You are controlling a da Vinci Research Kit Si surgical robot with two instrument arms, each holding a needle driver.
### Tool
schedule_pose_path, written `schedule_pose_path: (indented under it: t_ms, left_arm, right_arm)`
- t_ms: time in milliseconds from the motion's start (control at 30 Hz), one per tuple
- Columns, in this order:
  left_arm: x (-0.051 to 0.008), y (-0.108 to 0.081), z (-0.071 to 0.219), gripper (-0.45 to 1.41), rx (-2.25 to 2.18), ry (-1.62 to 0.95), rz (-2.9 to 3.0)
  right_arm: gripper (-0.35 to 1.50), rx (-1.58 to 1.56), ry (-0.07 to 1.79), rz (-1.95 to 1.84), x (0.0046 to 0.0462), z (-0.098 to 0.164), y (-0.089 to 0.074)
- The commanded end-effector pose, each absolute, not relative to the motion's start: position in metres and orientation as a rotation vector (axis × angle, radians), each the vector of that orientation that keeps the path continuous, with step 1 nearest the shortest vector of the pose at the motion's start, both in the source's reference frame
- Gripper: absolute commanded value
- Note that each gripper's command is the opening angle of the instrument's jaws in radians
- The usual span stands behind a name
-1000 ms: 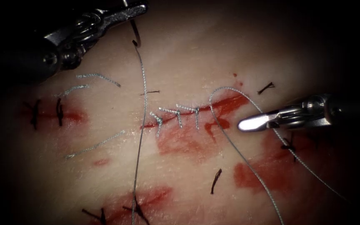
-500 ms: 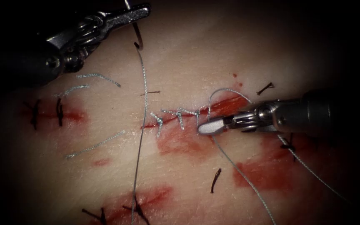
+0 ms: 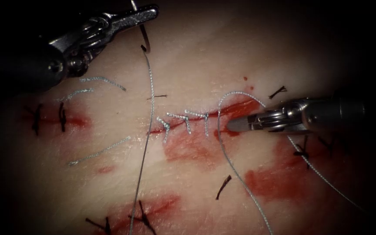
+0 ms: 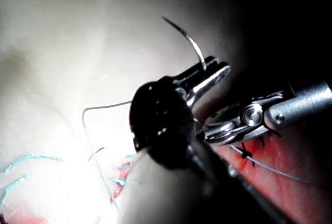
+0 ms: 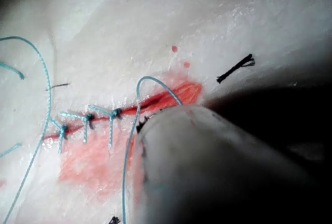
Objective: Wound Closure
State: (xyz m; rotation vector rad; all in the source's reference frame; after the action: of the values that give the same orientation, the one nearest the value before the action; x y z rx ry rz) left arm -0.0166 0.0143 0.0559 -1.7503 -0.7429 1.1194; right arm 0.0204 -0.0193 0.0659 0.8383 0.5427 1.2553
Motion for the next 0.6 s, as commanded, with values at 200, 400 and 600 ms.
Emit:
schedule_pose_path:
  t_ms: [200, 400, 600]
  left_arm:
    - [-0.0171, 0.0142, 0.0564, -0.45, -1.750, -0.743, 1.119]
    - [-0.0172, 0.0142, 0.0564, -0.45, -1.747, -0.744, 1.122]
    - [-0.0173, 0.0141, 0.0563, -0.45, -1.745, -0.743, 1.124]
  right_arm:
    - [0.36, 0.944, 0.608, 1.370, 0.0224, 0.0674, -0.0205]
    - [0.39, 0.986, 0.646, 1.399, 0.0228, 0.0679, -0.0200]
    - [0.07, 0.973, 0.644, 1.404, 0.0234, 0.0686, -0.0198]
